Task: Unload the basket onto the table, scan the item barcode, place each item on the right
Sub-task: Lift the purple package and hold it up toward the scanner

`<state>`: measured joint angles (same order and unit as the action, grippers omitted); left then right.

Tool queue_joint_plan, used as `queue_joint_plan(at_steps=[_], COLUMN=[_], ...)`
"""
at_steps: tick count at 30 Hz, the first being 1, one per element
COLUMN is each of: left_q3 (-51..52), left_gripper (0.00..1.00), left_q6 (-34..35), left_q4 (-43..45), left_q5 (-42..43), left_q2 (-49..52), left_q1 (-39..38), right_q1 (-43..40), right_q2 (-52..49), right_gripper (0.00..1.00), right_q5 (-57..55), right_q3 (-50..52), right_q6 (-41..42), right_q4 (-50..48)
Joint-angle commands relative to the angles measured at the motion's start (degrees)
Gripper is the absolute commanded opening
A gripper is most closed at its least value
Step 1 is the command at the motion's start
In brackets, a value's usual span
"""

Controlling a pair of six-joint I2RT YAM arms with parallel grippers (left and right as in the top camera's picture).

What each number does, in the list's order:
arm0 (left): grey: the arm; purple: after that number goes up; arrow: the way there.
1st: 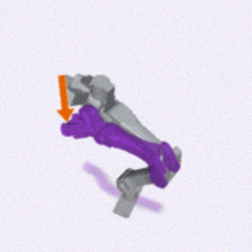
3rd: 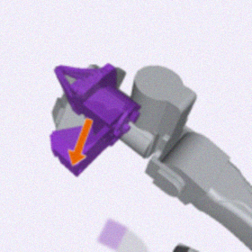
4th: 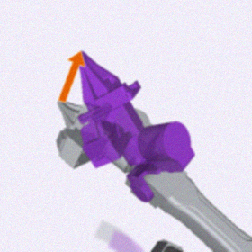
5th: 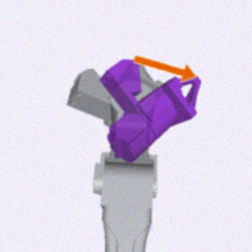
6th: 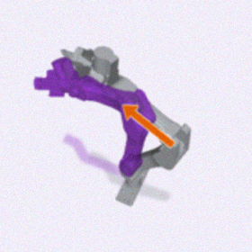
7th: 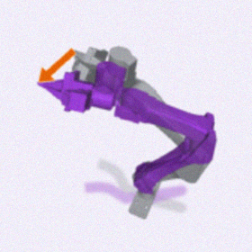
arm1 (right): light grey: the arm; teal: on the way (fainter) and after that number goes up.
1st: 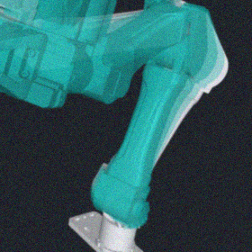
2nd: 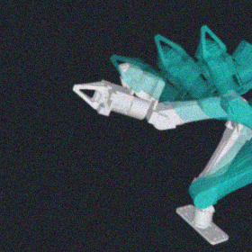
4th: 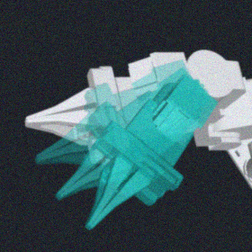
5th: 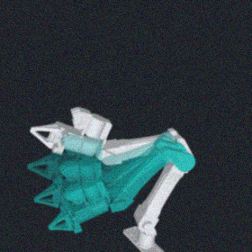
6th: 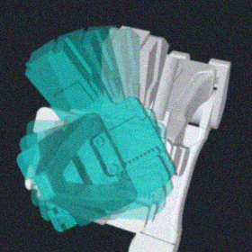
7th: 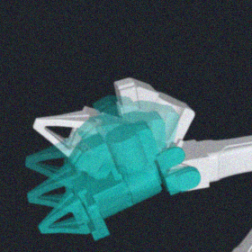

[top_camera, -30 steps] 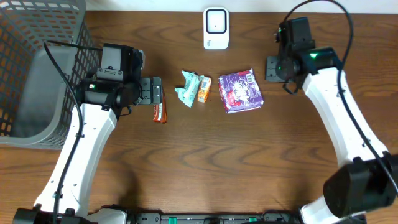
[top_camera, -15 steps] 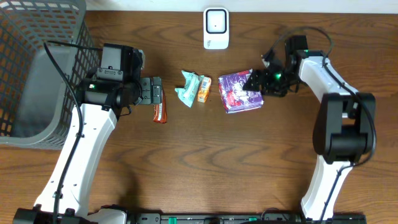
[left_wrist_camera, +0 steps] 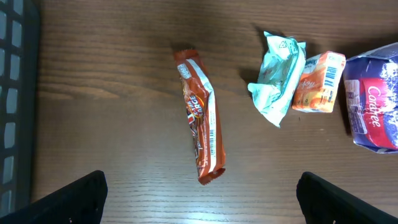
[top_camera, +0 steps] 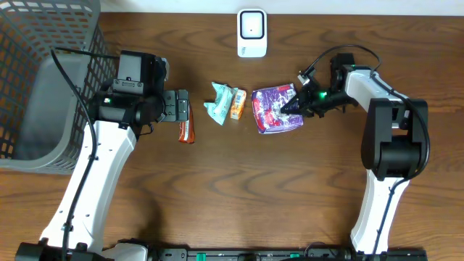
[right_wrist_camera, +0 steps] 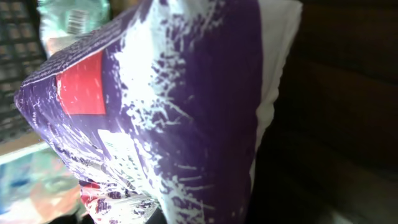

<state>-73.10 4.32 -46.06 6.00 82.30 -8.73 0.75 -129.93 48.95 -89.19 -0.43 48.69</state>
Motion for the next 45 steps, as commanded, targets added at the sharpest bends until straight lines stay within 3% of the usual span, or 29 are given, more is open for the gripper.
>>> queue_joint_plan(at_steps=[1, 8, 11, 14, 16, 21, 23, 25, 28, 29, 30, 31, 34, 38, 45], left_q3=[-0.1, -0.1, -0.1, -0.1, -0.1, -0.1, -0.1, -0.1, -0.1, -0.1, -0.1, -0.1, -0.1, -0.1, -0.1], left_gripper=[0.98, 0.98, 0.98, 0.98, 0.98, 0.98, 0.98, 0.98, 0.98, 0.98, 0.98, 0.98, 0.98, 0.98, 0.98], left_q6=[0.3, 0.3, 0.3, 0.3, 0.3, 0.3, 0.3, 0.3, 0.3, 0.3, 0.3, 0.3, 0.3, 0.3, 0.3], left_q4=[0.0, 0.0, 0.0, 0.0, 0.0, 0.0, 0.0, 0.0, 0.0, 0.0, 0.0, 0.0, 0.0, 0.0, 0.0], left_q5=[-0.5, -0.5, -0.5, -0.5, -0.5, -0.5, -0.5, -0.5, -0.5, -0.5, -0.5, -0.5, -0.5, -0.5, -0.5], left_q2=[0.2, 0.2, 0.2, 0.2, 0.2, 0.2, 0.2, 0.2, 0.2, 0.2, 0.2, 0.2, 0.2, 0.2, 0.2], left_q1=[0.0, 0.0, 0.0, 0.0, 0.0, 0.0, 0.0, 0.0, 0.0, 0.0, 0.0, 0.0, 0.0, 0.0, 0.0], right_q1=[0.7, 6.1, 10.0, 13.9, 15.4, 17.5, 18.7, 20.2, 23.1, 24.1, 25.3, 26.3, 28.6, 29.1, 23.4], right_q2=[7.1, 22.7, 25.0, 24.4, 23.6, 20.1, 18.4, 17.2, 16.7, 16.7, 16.8, 16.8, 16.9, 17.2, 17.2], right_gripper=[0.01, 0.01, 0.01, 0.01, 0.01, 0.02, 0.08, 0.21, 0.49, 0.65, 0.89, 0.99, 0.99, 0.99, 0.99], right_q5=[-15.4, -57.4, -77.8, -97.1, -101.2, -100.5, -98.2, -95.9, -90.6, -88.7, -86.3, -84.3, -79.4, -69.1, -64.5], right_q3=[-2.4, -2.6, -2.6, -1.9, 0.0, 4.3, 4.3, 4.3, 4.3, 4.2, 3.5, 2.7, -1.6, -11.5, -30.1], right_q6=[4.5, 13.9, 19.3, 30.4, 32.9, 33.5, 33.4, 33.4, 33.4, 33.4, 33.4, 33.4, 32.5, 24.9, 23.8], right_q4=[0.6, 5.2, 9.5, 15.5, 16.2, 12.9, 12.2, 11.2, 9.0, 8.4, 8.0, 7.8, 7.9, 9.4, 18.8])
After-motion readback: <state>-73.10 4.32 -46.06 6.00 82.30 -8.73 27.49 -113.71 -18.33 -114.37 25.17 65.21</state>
